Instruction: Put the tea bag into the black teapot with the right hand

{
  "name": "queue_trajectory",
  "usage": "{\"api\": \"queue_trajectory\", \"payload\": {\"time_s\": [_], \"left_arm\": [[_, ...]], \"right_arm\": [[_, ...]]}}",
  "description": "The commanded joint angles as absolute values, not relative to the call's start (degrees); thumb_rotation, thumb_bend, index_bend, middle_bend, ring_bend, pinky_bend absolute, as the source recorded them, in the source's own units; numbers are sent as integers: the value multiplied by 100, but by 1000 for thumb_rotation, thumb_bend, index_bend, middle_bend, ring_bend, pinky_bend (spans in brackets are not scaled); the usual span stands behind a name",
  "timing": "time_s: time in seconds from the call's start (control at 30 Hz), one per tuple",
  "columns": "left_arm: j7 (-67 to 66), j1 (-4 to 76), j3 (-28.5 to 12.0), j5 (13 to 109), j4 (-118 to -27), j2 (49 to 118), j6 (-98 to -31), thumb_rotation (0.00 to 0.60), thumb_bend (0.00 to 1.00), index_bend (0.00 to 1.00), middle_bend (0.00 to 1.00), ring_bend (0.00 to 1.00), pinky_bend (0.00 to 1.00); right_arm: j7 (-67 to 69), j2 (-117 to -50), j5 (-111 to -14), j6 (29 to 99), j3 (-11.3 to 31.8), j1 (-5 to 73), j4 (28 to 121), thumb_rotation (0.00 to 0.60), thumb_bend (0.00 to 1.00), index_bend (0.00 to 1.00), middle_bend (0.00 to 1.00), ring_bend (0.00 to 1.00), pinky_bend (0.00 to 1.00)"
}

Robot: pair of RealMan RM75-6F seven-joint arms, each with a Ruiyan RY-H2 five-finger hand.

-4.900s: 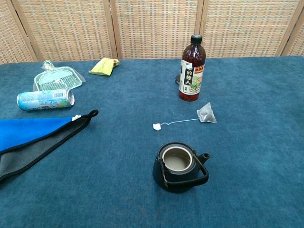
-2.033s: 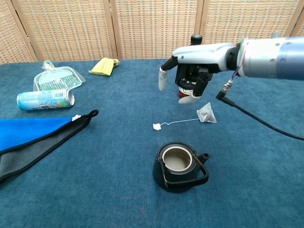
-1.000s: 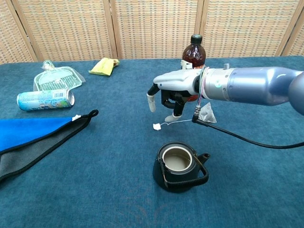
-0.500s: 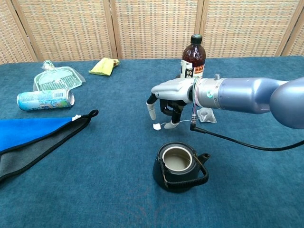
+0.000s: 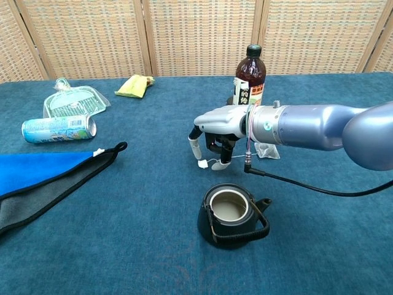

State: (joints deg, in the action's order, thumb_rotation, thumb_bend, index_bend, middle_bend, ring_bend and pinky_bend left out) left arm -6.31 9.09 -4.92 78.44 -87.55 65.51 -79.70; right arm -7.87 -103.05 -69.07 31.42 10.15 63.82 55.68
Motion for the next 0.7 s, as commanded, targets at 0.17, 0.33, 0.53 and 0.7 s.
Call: {"api": "queue_trajectory", "payload": {"time_s": [0.17,0.33,0.53,0.7], "left_arm": [[-586,892,-483,7834,-8704,6567,-7972,600,385,37,0,0,0],[-554,883,-484,7835,-8678,6570,-7980,600,385,37,0,0,0],[-541,873,-478,7830,-8656,6573,-7979,600,384,37,0,0,0],[-525,866,-476,7836,-8644,6579,-7986,600,384,37,0,0,0]], "right_arm": [[-797,-10385,-6885,3092,1024,6415,5453,600,437,465,914,941,940],[-813,-10420,-6891,3080,1016,6424,5425,600,438,470,914,941,940],[-820,-10422,-6907,3104,1009,6411,5456,600,437,493,914,941,940],[-837,-10434,-6906,3109,1003,6403,5472,600,437,495,914,941,940]]}}
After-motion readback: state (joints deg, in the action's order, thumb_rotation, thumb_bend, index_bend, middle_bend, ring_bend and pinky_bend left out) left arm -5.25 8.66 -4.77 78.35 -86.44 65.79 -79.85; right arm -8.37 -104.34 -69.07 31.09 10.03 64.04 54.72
